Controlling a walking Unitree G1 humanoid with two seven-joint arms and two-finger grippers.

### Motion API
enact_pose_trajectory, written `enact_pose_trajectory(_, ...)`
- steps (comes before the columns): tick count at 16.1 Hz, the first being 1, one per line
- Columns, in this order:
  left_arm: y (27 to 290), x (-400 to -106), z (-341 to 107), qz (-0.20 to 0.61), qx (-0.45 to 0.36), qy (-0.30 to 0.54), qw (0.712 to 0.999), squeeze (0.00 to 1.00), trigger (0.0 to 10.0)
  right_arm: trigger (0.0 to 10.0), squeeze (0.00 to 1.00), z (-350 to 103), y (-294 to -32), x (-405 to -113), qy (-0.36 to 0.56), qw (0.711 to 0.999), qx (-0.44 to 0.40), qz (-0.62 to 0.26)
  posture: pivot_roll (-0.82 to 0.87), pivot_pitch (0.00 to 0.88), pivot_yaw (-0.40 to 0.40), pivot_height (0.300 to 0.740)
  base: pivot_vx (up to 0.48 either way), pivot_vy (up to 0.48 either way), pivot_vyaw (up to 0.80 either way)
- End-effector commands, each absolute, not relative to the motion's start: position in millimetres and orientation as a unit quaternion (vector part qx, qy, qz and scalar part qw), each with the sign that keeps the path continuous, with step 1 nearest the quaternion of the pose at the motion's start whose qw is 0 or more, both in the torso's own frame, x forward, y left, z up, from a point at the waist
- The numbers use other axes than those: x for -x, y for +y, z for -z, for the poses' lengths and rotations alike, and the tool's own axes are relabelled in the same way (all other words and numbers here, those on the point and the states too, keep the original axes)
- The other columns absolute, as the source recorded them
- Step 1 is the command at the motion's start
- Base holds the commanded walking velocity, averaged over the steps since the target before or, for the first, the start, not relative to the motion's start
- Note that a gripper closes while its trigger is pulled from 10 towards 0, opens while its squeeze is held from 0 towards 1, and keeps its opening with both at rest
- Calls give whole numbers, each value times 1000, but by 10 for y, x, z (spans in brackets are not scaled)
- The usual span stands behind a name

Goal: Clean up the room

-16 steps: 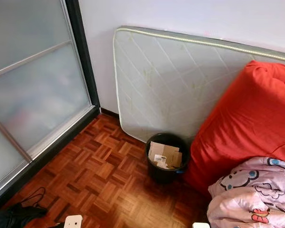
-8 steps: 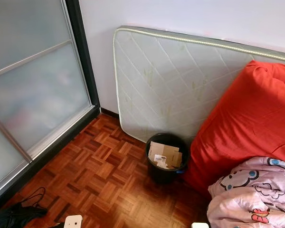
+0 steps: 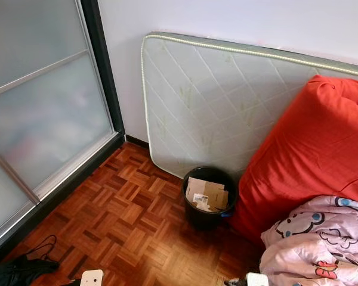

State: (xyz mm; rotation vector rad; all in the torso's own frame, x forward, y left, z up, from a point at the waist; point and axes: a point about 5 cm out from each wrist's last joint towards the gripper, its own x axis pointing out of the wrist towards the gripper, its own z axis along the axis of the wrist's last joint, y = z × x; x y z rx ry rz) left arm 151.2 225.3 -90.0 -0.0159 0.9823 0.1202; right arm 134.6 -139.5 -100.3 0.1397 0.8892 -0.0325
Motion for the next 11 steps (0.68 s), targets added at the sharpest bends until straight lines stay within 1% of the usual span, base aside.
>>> enact_pose_trajectory(1, 2256, -1489, 911, -59, 11, 478, 876, 0, 10000, 10000, 0, 971, -1327, -1422, 417, 905, -77, 14, -43, 0, -32, 740, 0, 0, 0)
enact_pose_trajectory(3, 2256, -1490, 911, -60, 12, 477, 877, 0, 10000, 10000, 0, 957, -1310, -1452, 410, 909, -78, 4, -43, 0, -33, 740, 0, 0, 0)
enact_pose_trajectory(5, 2253, -1490, 911, -60, 14, 477, 877, 0, 10000, 10000, 0, 970, -1286, -1432, 420, 905, -60, -13, -43, 0, -33, 740, 0, 0, 0)
enact_pose_trajectory(9, 2249, -1489, 913, -60, 17, 477, 877, 0, 10000, 10000, 0, 992, -1305, -1389, 432, 900, -47, -16, -42, 0, -35, 740, 0, 0, 0)
enact_pose_trajectory(11, 2249, -1489, 913, -60, 18, 477, 877, 0, 10000, 10000, 0, 987, -1261, -1401, 431, 901, -48, -18, -42, 0, -35, 740, 0, 0, 0)
